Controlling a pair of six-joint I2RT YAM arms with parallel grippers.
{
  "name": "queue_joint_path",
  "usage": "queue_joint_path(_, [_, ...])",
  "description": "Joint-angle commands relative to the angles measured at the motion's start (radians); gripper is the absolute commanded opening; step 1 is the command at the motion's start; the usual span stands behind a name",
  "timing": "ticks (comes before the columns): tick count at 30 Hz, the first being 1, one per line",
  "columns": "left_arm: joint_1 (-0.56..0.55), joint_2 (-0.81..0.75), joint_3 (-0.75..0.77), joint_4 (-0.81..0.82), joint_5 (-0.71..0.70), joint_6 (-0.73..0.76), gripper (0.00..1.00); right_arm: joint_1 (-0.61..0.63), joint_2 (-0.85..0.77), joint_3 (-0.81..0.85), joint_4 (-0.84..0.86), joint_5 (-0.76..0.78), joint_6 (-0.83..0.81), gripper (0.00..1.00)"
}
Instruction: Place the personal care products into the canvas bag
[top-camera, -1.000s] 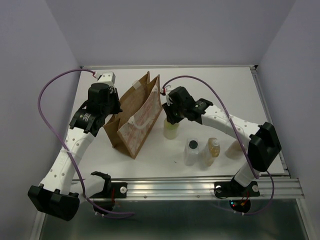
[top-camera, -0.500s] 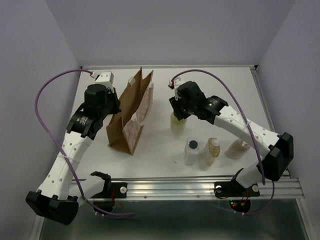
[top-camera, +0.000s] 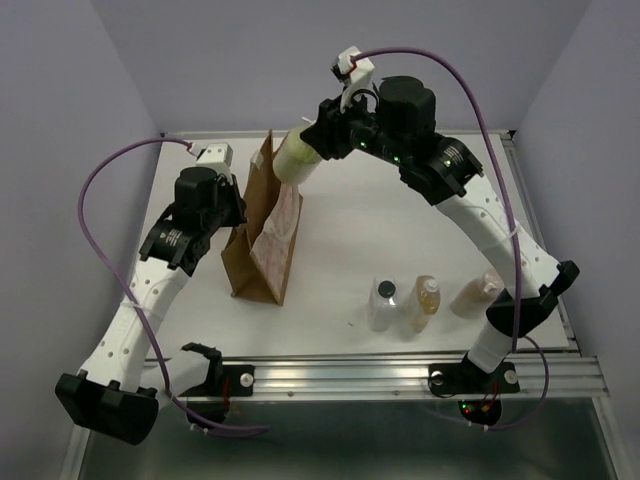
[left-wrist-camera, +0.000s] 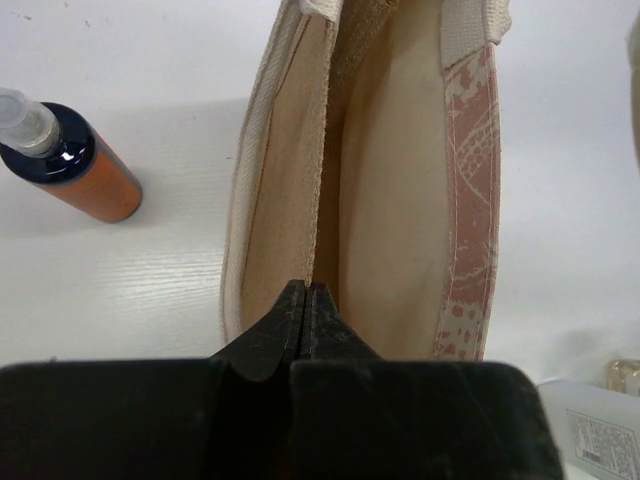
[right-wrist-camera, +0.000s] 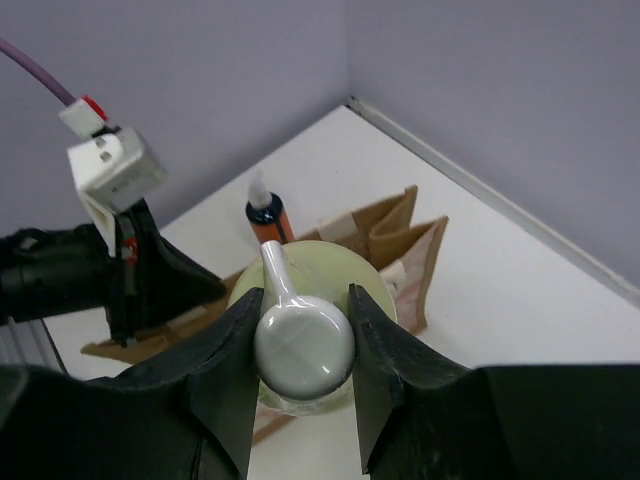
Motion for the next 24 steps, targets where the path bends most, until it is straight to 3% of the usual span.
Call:
queue_joint_path(1, [-0.006, 0.001, -0.007, 0.061, 0.015, -0.012, 0.0, 0.005, 0.063, 0.129, 0.232, -0.143, 0.019, 0.01])
queue_joint_path(9, [-0.006, 0.015, -0.005, 0.049, -0.023, -0.02, 0.0, 0.014, 0.224, 0.192, 0.324, -0.264, 0.109, 0.01])
queue_joint_path(18, [-0.005, 0.006, -0.002, 0.045, -0.088, -0.052, 0.0, 0.043, 0.101, -0.069, 0.233, -0.124, 0.06, 0.01])
queue_joint_path(24, [-0.005, 0.023, 0.001, 0.051, -0.074, -0.05, 0.0, 0.062, 0.167, -0.051, 0.161, -0.168, 0.034, 0.01])
